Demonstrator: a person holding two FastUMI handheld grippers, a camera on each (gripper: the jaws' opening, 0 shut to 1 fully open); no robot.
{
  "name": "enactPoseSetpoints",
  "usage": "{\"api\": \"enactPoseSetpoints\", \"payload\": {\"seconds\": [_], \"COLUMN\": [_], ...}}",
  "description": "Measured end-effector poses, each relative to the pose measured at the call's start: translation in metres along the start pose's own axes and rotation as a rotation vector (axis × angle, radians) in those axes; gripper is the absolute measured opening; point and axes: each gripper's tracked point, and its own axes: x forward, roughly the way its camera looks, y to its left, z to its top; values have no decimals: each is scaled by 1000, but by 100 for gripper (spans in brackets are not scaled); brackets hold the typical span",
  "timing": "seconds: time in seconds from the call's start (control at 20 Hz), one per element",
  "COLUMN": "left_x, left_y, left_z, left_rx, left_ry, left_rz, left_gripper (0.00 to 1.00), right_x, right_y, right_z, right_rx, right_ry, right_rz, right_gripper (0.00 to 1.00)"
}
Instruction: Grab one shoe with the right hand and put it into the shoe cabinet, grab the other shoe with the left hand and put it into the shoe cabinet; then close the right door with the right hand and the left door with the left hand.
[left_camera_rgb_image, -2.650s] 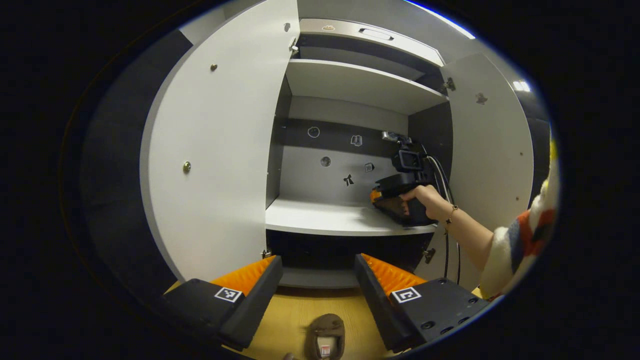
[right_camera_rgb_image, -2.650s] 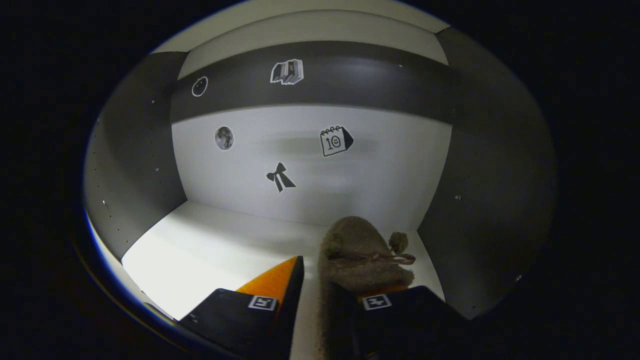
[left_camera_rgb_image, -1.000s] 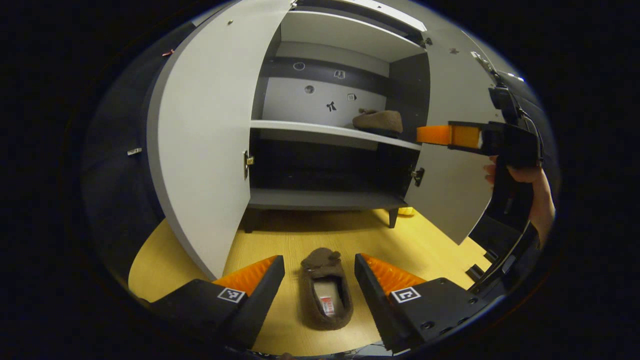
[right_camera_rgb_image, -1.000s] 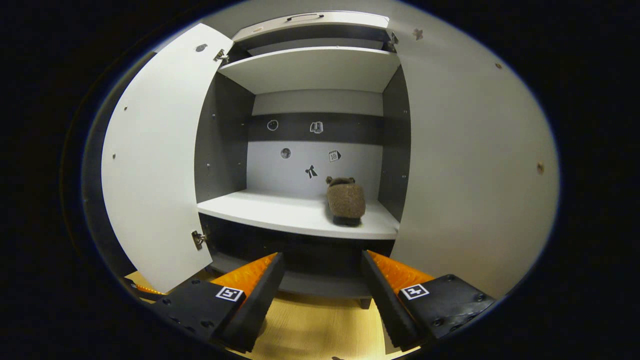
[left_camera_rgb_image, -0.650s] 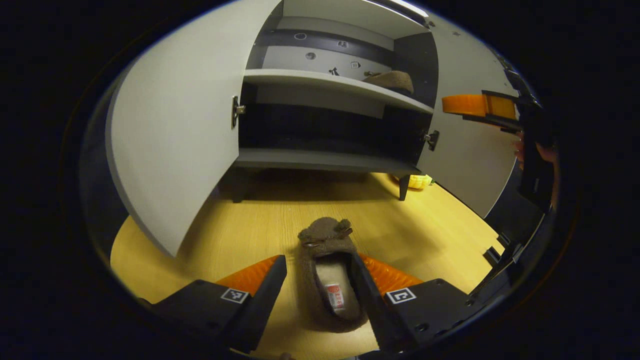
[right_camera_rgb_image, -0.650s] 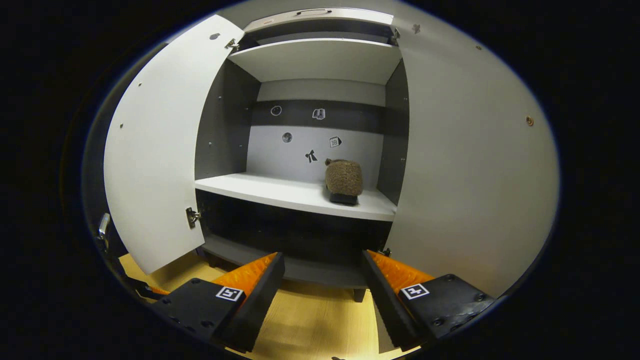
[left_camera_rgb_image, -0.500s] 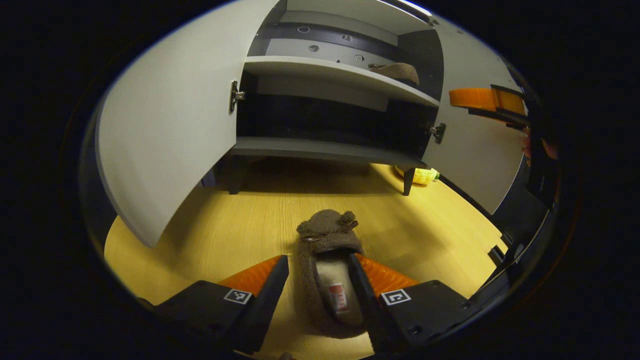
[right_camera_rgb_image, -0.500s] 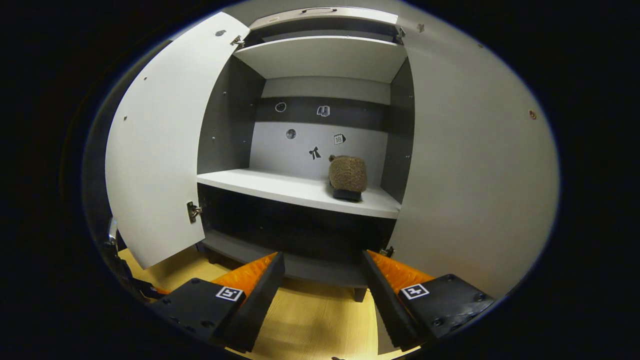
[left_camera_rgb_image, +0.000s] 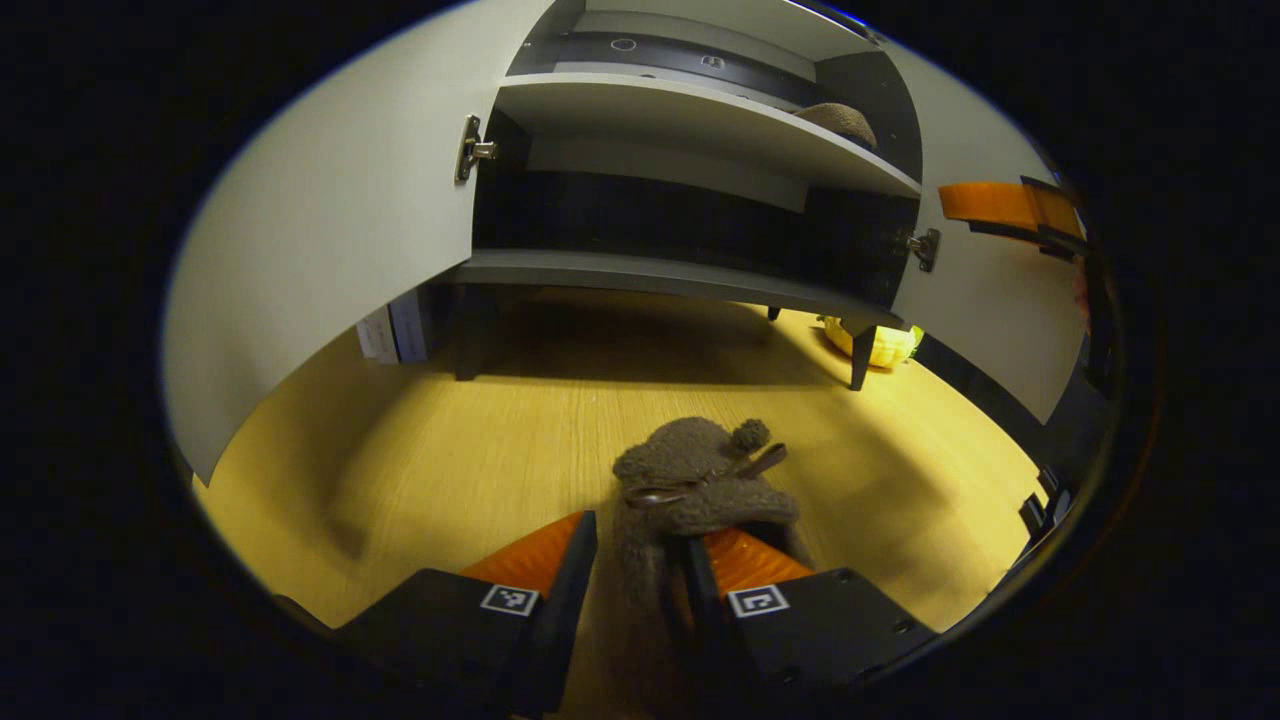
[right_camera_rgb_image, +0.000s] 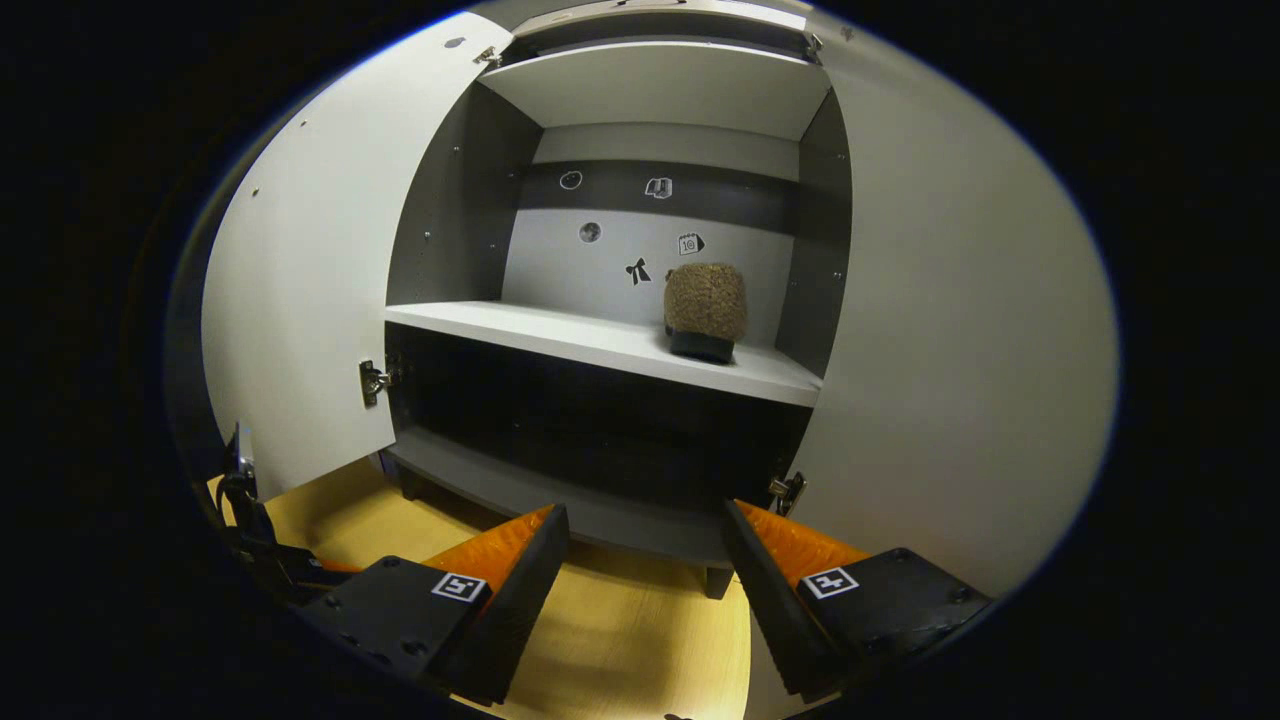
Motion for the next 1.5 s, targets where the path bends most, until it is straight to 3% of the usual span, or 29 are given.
{"api": "enactPoseSetpoints", "payload": {"seconds": [0.1, 0.25, 0.35, 0.55, 0.95, 1.25, 1.5], "left_x": [4, 6, 7, -1, -88, -162, -173], "left_y": [-6, -5, -8, -11, -33, -35, -31], "left_z": [-4, -2, -2, 14, 115, 222, 320], "left_rx": [45, 133, 160, 153, 53, 79, 57], "left_ry": [19, 31, 41, 22, -51, -117, -227], "left_rz": [-16, 0, -27, -9, -10, 31, 33], "left_gripper": [45, 11, 7, 5, 5, 5, 5], "right_x": [4, 10, 12, 12, 2, -14, -28], "right_y": [0, 1, 4, 2, -6, -7, 5], "right_z": [-8, -9, -8, 7, 43, 84, 104], "right_rx": [-6, -18, -20, -29, -50, -20, 7], "right_ry": [20, 16, 15, -21, -63, -109, -140], "right_rz": [10, 18, 30, 33, 23, 55, 80], "right_gripper": [98, 98, 99, 99, 98, 98, 98]}}
